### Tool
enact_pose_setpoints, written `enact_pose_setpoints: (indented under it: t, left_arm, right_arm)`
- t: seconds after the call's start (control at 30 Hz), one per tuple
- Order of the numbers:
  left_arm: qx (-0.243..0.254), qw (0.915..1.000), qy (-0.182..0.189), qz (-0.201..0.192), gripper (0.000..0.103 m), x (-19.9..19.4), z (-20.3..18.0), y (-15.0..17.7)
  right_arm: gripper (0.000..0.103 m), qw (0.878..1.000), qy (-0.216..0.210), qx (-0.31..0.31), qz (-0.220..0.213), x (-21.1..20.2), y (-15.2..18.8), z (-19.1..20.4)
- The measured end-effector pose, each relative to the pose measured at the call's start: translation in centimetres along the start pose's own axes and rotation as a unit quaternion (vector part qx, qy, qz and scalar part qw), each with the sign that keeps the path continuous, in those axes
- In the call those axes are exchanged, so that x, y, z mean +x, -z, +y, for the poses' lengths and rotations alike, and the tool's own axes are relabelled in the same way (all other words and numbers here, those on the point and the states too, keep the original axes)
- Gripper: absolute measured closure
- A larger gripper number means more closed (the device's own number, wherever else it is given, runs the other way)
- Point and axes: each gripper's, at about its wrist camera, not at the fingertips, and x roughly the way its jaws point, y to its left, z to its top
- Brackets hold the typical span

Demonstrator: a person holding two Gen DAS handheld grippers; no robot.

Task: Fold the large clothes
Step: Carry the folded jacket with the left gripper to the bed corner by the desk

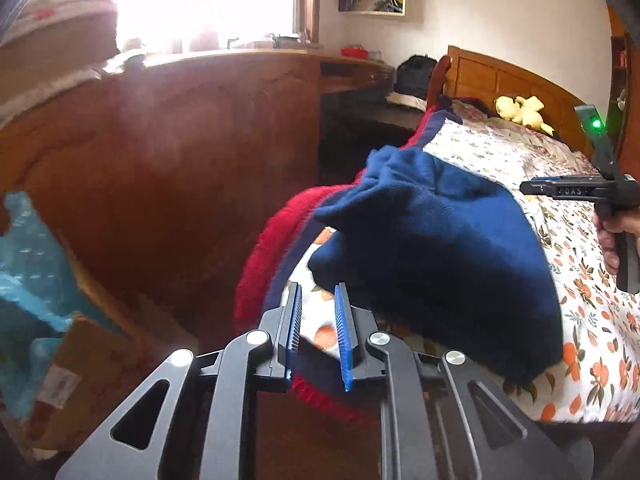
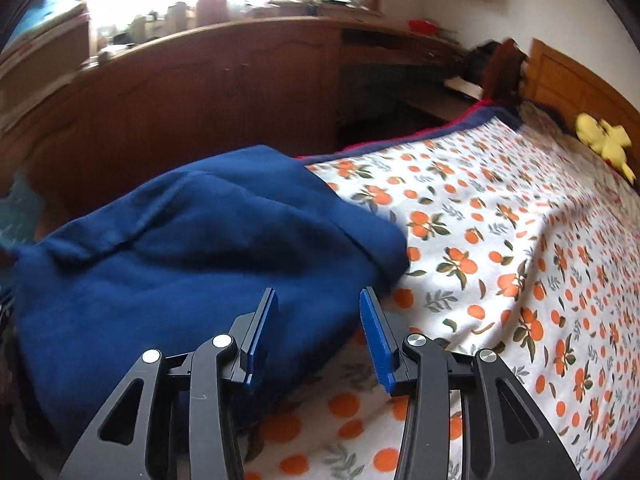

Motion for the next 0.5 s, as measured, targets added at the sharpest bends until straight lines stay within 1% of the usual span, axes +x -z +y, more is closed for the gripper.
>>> enact_pose_setpoints:
  t: [0.07,0.1,0.17,0.23,0.27,0.37,0.43,0.47,0.5]
  left_arm:
    - [0.005,0.9999,0.009,-0.011,0.087,-1.5,-0.6,-0.5]
    - [0.012,0.9996,0.012,-0.021,0.089,-2.4,-1.4,-1.0]
    - [0.027,0.9987,0.026,-0.036,0.089,-3.5,-3.2,-2.2]
    - [0.038,0.9973,0.049,-0.041,0.089,-3.6,-5.3,-3.4]
    - [0.042,0.9969,0.052,-0.041,0.089,-3.4,-5.7,-3.6]
    - [0.05,0.9967,0.057,-0.028,0.09,-1.6,-7.3,-4.3]
    - [0.042,0.9977,0.052,-0.01,0.092,0.2,-7.2,-4.2]
    - [0.036,0.9982,0.048,-0.001,0.095,1.0,-6.8,-4.0]
    - [0.03,0.9984,0.048,0.009,0.096,1.8,-6.2,-3.7]
  right_arm:
    - [0.062,1.0,-0.021,-0.009,-0.005,-1.0,0.4,0.8]
    - [0.062,0.999,-0.029,-0.014,-0.008,-1.5,0.6,1.3]
    - [0.064,0.999,-0.039,-0.016,-0.012,-2.1,1.1,2.1]
    - [0.068,0.998,-0.052,-0.015,-0.014,-2.6,1.4,3.1]
    - [0.068,0.998,-0.055,-0.015,-0.015,-2.9,1.6,3.3]
    - [0.069,0.998,-0.066,-0.014,-0.022,-4.3,2.3,3.7]
    - [0.069,0.997,-0.071,-0.011,-0.028,-5.8,2.9,3.5]
    - [0.069,0.997,-0.073,-0.01,-0.03,-6.3,3.1,3.2]
    - [0.069,0.997,-0.074,-0.01,-0.034,-6.9,3.3,3.1]
